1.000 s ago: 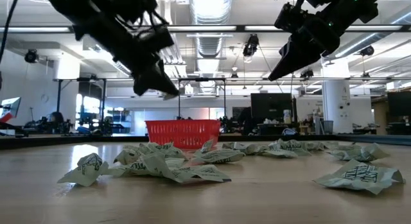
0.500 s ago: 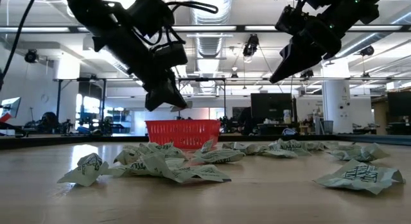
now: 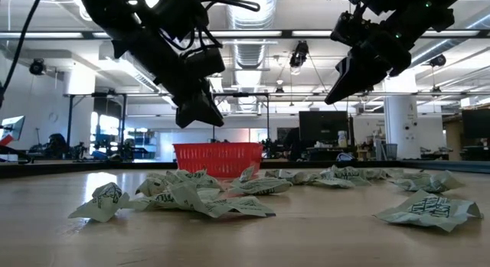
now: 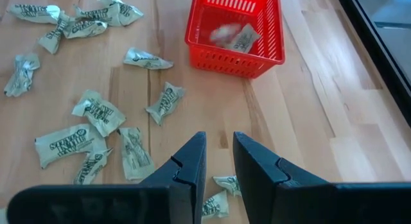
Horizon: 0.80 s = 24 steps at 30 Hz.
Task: Pick and place items into bin
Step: Put the stevia packet into the red bin
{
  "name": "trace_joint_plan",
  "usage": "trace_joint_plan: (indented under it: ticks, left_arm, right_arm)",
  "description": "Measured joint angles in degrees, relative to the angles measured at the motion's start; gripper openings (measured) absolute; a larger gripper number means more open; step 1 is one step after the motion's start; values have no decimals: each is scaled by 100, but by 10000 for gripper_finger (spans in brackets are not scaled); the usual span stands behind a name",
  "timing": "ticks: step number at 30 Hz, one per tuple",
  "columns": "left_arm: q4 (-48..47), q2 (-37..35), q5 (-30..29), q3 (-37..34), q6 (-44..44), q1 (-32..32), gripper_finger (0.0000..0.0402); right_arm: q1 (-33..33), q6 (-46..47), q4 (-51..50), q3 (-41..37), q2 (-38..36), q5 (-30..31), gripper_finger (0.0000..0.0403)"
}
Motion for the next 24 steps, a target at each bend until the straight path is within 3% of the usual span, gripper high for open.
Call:
trace_joint_plan:
  ticks: [5,11,20,24]
  left_arm:
    - [6,-2,-10,5,-20,-71,111]
    - [-108,-11,-7,15,-26,-342,114]
    - [-461,-35,-18,-13,-105,-538,114]
    - [-754,-173,-37,-12,-169,-535,114]
  right_arm:
    - [0,0,-19,-62,-2,0,68]
    - [-12,-79,-51,-327,-2,29,68]
    - [-149,1344,-932,-302,-2,685,68]
    - [-197,1201,-739,-295,3,773,72]
